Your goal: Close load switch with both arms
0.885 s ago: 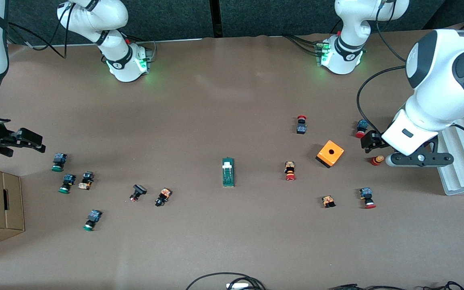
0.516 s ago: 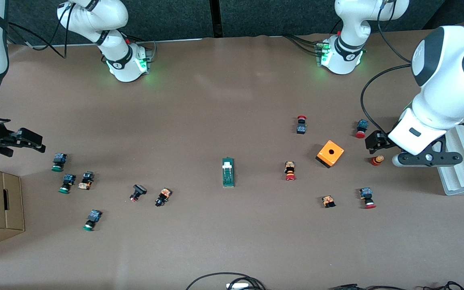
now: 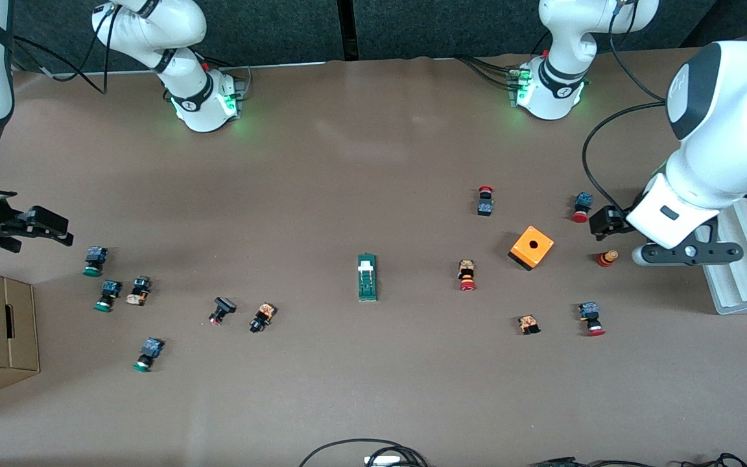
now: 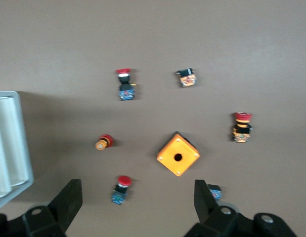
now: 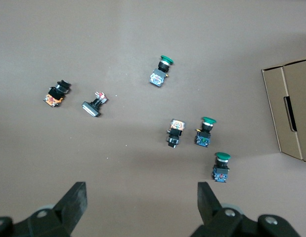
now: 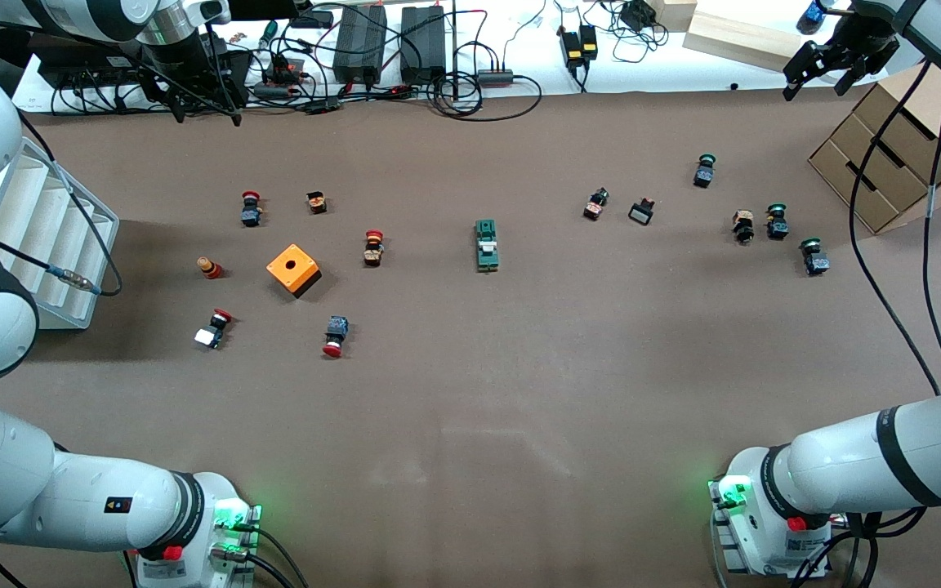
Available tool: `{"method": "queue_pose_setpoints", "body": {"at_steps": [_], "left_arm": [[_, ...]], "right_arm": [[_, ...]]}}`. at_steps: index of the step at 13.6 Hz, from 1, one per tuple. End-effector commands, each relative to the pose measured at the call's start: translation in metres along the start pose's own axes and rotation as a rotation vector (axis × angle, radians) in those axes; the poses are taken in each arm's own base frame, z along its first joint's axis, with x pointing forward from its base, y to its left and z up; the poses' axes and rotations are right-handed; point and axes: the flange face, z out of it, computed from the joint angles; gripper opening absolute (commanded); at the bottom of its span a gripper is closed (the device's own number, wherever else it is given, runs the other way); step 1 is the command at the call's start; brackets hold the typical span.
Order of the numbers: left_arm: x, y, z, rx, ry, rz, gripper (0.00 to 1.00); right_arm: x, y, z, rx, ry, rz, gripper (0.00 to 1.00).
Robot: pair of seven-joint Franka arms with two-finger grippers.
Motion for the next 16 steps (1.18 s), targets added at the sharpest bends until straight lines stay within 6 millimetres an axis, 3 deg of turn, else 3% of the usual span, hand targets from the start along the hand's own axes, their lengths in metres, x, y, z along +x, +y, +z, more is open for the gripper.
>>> {"method": "queue_pose_setpoints", "body": {"at_steps": [1, 2, 4, 6, 8, 10, 12, 16], "left_arm": [[-0.004, 0.015, -0.001, -0.046, -0.013, -0.014, 1.0], [-0.006, 0.024, -0.001, -0.082, -0.019, -0.011, 1.0], [-0.014, 0.065, -0.007, -0.102, -0.012, -0.027, 1.0], [-0.031, 0.121, -0.019, -0.112, 0.0, -0.038, 1.0], [-0.046, 0.178, -0.009, -0.102, 0.0, -0.087, 1.0], [-0.054, 0.223, 0.005, -0.116, 0.017, -0.159, 1.0], [-0.052, 0.252, 0.018, -0.133, 0.087, -0.16, 1.0], [-0.07, 0.329, 0.058, -0.106, 0.207, -0.205, 1.0]], "right_arm": [[-0.002, -0.002, -0.007, -0.022, 0.007, -0.013, 1.0], [-0.002, -0.001, -0.007, -0.021, 0.008, -0.012, 1.0], [-0.002, -0.002, -0.007, -0.022, 0.007, -0.012, 1.0], [-0.002, -0.002, -0.007, -0.02, 0.006, -0.012, 1.0], [-0.002, -0.003, -0.007, -0.02, 0.005, -0.013, 1.0], [-0.002, -0.003, -0.006, -0.021, 0.003, -0.013, 1.0], [-0.003, -0.003, -0.007, -0.022, 0.003, -0.014, 1.0], [-0.003, -0.003, -0.005, -0.022, -0.002, -0.015, 1.0]]}}
